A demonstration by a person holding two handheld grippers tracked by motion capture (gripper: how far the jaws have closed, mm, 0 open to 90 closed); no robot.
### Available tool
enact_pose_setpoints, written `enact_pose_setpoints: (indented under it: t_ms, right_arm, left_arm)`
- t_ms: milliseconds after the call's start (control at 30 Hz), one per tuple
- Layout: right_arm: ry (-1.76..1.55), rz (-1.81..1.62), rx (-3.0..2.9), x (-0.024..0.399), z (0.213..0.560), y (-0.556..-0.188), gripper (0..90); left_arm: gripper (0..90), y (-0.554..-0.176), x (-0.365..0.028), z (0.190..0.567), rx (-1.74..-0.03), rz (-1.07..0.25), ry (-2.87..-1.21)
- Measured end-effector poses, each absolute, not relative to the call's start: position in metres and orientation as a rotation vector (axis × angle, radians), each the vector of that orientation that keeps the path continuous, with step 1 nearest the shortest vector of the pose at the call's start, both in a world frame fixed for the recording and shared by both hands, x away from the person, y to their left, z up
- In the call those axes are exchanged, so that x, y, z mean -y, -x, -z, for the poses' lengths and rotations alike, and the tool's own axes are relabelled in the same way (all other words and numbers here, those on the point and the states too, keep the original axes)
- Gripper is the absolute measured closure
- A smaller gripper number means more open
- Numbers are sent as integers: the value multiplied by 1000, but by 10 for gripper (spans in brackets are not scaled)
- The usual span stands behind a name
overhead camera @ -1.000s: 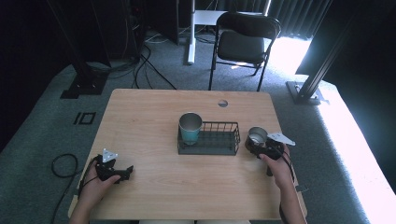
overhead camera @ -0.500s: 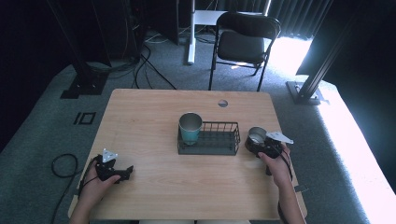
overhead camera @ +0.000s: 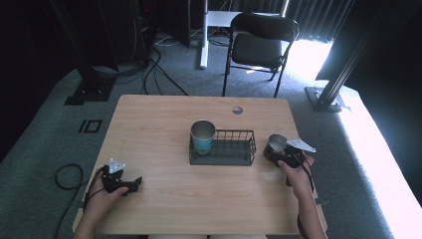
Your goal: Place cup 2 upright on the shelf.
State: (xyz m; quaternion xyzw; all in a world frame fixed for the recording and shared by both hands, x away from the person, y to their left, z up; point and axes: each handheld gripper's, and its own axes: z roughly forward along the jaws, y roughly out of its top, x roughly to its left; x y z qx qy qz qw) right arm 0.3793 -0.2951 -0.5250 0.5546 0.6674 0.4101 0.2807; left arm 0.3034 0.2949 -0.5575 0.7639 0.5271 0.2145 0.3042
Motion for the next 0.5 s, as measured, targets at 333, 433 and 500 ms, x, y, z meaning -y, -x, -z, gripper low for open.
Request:
enact_pose_setpoints:
  t_ms: [333,433,500]
  right_arm:
    - [-1461,-1120,-1791,295,510,-375,178]
    - [-1449,-1120,-1800,295,504,-374,178]
    - [-1438,-1116,-1802,296,501,-373,178]
  left_arm:
    - [22,-303,-295,557,-1397,-568,-2024]
    - [22,-303,-295,558,-1397,-568,-2023]
    - [22,-303,-295,557,-1397,-569,-2023]
